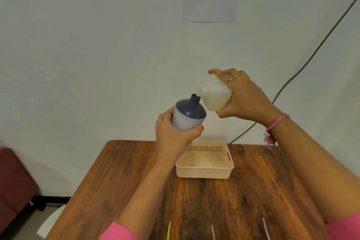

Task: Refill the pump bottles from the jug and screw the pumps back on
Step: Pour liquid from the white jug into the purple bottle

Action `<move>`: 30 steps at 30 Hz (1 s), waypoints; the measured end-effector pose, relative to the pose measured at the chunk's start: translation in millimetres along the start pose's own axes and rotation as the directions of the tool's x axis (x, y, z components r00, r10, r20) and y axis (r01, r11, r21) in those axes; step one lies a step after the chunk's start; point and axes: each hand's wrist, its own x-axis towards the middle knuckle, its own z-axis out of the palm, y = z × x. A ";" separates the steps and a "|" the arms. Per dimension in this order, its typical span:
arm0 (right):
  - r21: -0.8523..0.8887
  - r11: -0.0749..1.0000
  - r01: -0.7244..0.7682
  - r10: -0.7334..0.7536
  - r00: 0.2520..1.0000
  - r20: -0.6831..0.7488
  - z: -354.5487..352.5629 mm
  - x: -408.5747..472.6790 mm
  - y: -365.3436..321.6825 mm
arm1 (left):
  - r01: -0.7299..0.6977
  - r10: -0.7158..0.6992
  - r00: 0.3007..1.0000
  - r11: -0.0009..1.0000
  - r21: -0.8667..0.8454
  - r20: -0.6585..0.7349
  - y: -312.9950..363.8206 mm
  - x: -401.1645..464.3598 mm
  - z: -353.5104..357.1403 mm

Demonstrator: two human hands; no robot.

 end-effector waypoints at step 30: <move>-0.033 0.999 0.011 -0.011 1.000 0.005 1.4 2.7 2.6 | 0.013 -0.013 1.000 1.000 -0.003 -0.016 -4.5 2.0 3.0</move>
